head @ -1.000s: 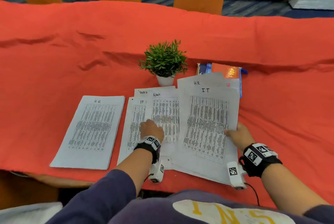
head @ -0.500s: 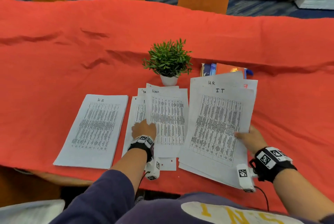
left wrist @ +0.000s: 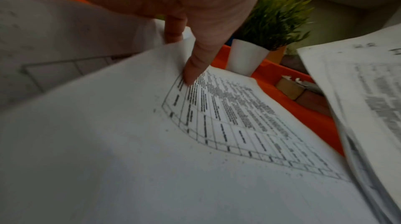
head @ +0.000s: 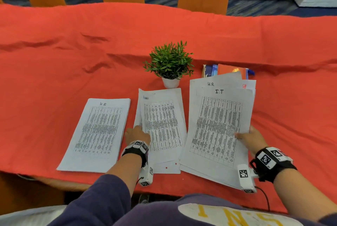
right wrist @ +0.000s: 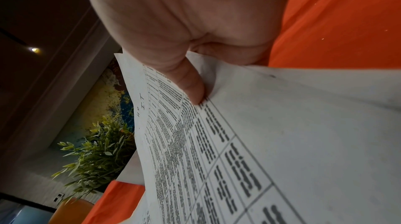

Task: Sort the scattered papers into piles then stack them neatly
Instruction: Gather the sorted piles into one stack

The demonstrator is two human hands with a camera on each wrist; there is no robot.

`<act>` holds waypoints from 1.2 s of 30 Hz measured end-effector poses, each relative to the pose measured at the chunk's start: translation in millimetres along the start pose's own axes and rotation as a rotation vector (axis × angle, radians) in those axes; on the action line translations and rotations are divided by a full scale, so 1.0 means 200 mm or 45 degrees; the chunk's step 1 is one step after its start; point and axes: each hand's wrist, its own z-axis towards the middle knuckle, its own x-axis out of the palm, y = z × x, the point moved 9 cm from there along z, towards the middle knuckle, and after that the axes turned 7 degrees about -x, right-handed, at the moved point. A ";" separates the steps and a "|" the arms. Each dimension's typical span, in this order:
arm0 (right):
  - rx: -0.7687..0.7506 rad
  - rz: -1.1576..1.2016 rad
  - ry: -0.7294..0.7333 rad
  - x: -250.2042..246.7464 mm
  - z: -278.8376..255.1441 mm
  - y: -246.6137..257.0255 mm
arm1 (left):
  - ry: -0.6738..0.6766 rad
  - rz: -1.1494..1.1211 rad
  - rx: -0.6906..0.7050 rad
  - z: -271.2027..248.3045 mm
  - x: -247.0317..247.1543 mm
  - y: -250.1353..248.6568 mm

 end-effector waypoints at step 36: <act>0.018 0.065 -0.154 -0.23 -0.01 0.02 | 0.177 -0.519 -0.016 0.12 0.05 -0.15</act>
